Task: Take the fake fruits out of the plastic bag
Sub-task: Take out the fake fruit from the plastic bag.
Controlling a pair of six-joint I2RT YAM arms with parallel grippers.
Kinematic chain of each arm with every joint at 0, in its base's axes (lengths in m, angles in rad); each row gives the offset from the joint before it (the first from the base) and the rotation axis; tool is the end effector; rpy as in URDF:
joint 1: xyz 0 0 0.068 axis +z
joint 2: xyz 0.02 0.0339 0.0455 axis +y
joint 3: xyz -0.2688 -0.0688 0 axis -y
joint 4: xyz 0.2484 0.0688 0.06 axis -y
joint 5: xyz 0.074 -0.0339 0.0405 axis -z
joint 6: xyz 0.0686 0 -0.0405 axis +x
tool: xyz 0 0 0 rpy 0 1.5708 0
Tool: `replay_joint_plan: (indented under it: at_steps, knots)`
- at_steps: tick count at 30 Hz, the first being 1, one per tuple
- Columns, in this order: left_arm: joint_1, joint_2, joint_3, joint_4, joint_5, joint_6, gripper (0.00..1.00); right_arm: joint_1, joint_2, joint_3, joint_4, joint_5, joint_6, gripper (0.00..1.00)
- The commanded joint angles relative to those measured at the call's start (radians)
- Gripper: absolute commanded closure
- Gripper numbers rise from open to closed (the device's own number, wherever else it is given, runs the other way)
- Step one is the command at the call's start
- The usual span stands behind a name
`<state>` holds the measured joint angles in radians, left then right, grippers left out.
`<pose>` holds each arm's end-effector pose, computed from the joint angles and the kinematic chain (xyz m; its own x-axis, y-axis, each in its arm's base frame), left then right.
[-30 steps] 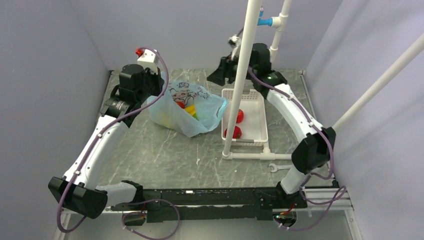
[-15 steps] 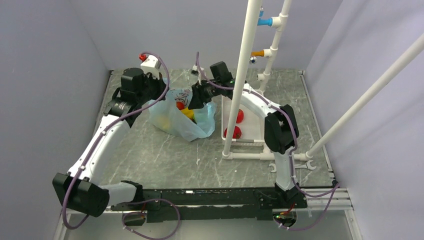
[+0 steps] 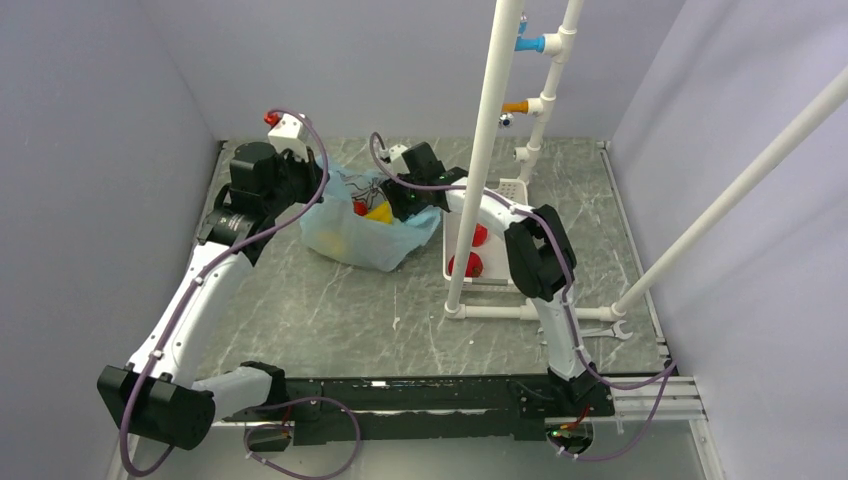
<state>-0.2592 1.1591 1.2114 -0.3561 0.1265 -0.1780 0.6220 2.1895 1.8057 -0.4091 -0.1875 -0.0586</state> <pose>0.2809 -0.0834 0.3902 -0.3502 -0.0889 -0.9324 0.3136 0.9269 -0.2061 0.4216 0.3180 0.1944 -0.5382 -0.4567 -0.7084 -0.7115 0.6967 0.0915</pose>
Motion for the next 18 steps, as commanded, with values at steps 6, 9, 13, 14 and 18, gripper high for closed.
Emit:
replay_joint_plan:
  at_steps: [6,9,13,14,18]
  knots:
    - [0.003,-0.013,0.005,0.029,-0.124,-0.008,1.00,0.014,0.084,0.185,-0.082,0.149,0.018,0.40]
    - [0.008,-0.026,-0.001,0.031,-0.146,-0.011,1.00,0.035,-0.004,0.122,-0.013,-0.031,0.027,0.35]
    - [0.011,-0.052,-0.014,0.034,-0.179,-0.011,1.00,0.036,-0.112,0.043,0.078,-0.262,0.077,0.32]
    - [0.011,-0.060,-0.016,0.034,-0.191,-0.013,1.00,0.036,-0.132,0.023,0.103,-0.315,0.089,0.31]
    - [0.011,-0.091,-0.018,0.033,-0.225,-0.018,1.00,0.044,-0.176,-0.038,0.169,-0.469,0.094,0.23]
